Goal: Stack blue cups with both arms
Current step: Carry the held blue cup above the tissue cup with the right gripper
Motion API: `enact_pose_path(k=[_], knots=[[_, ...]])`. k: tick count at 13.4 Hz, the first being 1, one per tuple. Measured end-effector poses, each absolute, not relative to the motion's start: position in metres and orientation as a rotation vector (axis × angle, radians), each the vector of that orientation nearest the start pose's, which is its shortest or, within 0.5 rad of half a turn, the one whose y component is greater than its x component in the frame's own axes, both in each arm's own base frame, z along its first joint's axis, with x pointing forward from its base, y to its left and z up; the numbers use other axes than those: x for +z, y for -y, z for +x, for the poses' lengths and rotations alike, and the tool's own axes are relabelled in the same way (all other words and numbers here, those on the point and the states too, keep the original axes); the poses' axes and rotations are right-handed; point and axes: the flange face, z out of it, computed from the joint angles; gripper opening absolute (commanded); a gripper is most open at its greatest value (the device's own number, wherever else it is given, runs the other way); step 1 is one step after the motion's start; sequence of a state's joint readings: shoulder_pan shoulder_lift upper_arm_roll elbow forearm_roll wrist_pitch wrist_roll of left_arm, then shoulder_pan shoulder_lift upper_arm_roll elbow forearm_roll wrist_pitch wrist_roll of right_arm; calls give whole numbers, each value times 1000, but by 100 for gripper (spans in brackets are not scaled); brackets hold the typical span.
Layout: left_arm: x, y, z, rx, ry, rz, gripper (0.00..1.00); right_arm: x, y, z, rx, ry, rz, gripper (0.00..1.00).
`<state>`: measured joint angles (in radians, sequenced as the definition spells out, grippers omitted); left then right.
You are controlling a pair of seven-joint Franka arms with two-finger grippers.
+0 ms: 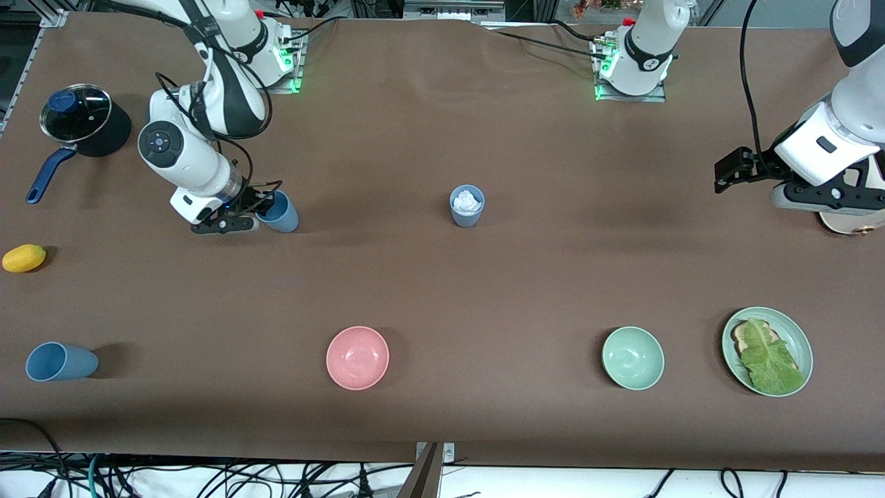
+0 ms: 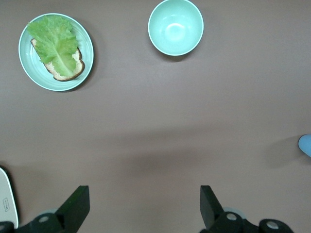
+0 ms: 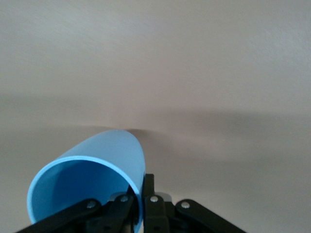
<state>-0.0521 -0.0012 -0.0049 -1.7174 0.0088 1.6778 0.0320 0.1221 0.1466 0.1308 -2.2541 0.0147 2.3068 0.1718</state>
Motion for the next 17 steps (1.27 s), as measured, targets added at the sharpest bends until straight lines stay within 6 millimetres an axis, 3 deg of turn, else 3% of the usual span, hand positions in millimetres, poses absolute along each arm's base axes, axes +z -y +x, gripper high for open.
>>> enact_pose_path(k=[3, 5, 9, 11, 14, 17], knots=[[567, 30, 554, 65, -138, -3129, 100, 358, -206, 527, 151, 16, -3118, 0], [569, 30, 553, 62, -136, -3129, 100, 381, -265, 525, 129, -72, -3090, 0], [570, 29, 552, 62, -133, -3129, 100, 390, -385, 505, 143, -218, -3018, 0], [570, 29, 552, 64, -133, -3129, 100, 388, -432, 493, 169, -266, -3005, 0], [570, 29, 552, 65, -132, -3129, 100, 379, -476, 479, 191, -339, -3020, 0], [570, 29, 552, 65, -132, -3129, 100, 381, -512, 470, 196, -407, -3017, 0]])
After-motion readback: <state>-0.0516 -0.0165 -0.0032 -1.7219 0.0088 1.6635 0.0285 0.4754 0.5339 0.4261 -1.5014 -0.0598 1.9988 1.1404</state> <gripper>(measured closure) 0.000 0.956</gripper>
